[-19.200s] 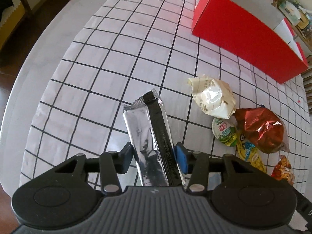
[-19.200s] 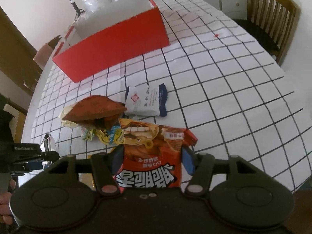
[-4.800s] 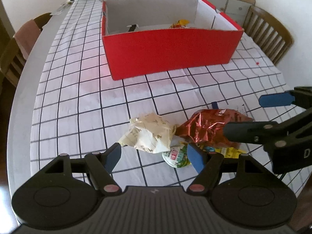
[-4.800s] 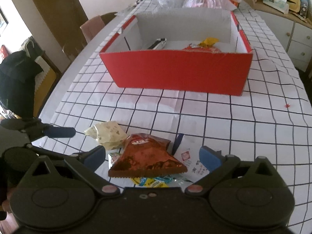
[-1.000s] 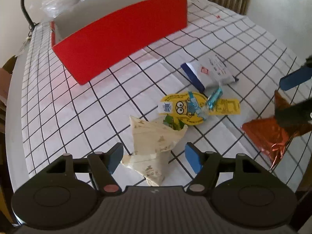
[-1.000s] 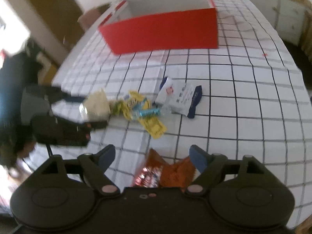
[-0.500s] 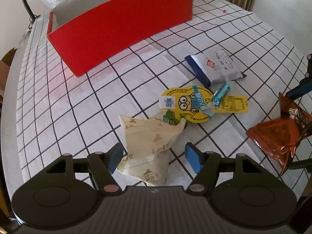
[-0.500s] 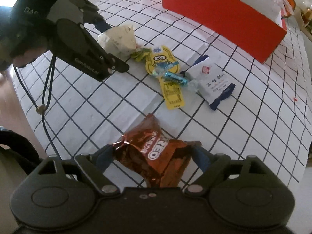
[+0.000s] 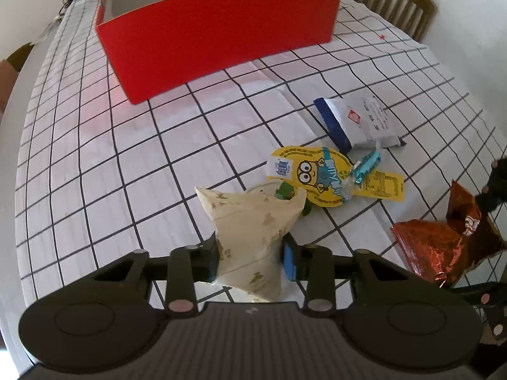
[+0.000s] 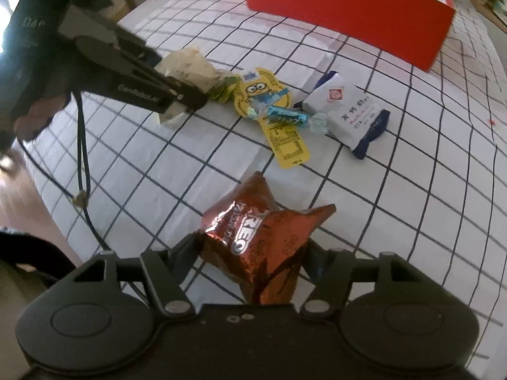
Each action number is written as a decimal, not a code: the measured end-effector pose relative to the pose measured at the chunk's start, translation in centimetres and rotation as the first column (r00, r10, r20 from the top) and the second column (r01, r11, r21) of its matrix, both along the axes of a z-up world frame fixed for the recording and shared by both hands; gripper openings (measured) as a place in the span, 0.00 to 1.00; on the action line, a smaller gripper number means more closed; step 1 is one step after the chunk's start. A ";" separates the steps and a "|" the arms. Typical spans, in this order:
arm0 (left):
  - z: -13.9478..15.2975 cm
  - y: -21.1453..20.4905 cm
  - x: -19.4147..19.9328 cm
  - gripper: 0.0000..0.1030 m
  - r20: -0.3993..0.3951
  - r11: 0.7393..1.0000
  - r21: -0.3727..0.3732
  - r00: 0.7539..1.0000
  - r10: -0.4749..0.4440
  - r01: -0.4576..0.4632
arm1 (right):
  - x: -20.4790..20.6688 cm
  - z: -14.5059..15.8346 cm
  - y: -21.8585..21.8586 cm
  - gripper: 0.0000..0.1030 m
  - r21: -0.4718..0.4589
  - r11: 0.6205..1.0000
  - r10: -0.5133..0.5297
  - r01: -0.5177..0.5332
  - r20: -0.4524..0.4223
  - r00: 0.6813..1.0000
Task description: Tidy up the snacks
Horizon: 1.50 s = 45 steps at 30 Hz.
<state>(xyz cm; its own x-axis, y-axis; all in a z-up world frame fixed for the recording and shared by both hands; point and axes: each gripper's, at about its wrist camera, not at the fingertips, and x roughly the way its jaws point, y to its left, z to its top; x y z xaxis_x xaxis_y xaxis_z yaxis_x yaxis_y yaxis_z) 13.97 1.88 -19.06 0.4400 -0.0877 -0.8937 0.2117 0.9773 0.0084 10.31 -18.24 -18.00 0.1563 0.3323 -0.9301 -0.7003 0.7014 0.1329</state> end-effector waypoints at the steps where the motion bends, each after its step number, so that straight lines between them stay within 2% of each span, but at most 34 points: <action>1: 0.0 0.1 0.0 0.32 0.000 1.000 -0.004 1.000 0.008 -0.008 | 0.0 0.1 -0.2 0.53 0.012 1.000 -0.016 0.017 -0.003 1.000; 7: -0.1 1.0 -0.5 0.30 -0.013 0.995 -0.060 0.996 0.084 -0.085 | -0.3 0.1 -1.0 0.48 0.064 0.991 -0.117 0.117 0.009 0.993; 12: 0.0 1.9 -1.5 0.29 -0.032 0.979 -0.122 0.987 0.160 -0.163 | -0.9 0.6 -1.6 0.45 0.111 0.976 -0.192 0.190 0.010 0.981; 15: 0.5 2.6 -2.4 0.29 -0.038 0.968 -0.158 0.981 0.191 -0.195 | -1.1 0.9 -1.8 0.45 0.126 0.969 -0.219 0.215 0.021 0.975; 23: 2.8 3.2 -4.1 0.29 -0.020 0.950 -0.194 0.970 0.244 -0.243 | -0.7 3.1 -2.3 0.44 0.209 0.938 -0.295 0.276 0.064 0.953; 34: 7.8 2.9 -3.6 0.30 0.094 0.949 -0.184 0.956 0.277 -0.256 | 2.6 7.9 -1.8 0.44 0.326 0.903 -0.346 0.282 0.158 0.925; 45: 11.9 1.7 1.1 0.30 0.182 0.950 -0.156 0.938 0.295 -0.269 | 8.3 11.2 -0.8 0.44 0.352 0.897 -0.363 0.266 0.246 0.899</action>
<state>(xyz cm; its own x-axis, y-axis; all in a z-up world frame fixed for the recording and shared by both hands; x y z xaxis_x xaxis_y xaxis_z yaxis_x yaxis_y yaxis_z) 15.08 3.58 -7.18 0.6323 -0.0410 -0.7736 -0.0657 0.9922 -0.1062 18.60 -19.02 -6.79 0.5529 0.4749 -0.6846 -0.4891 0.8502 0.1947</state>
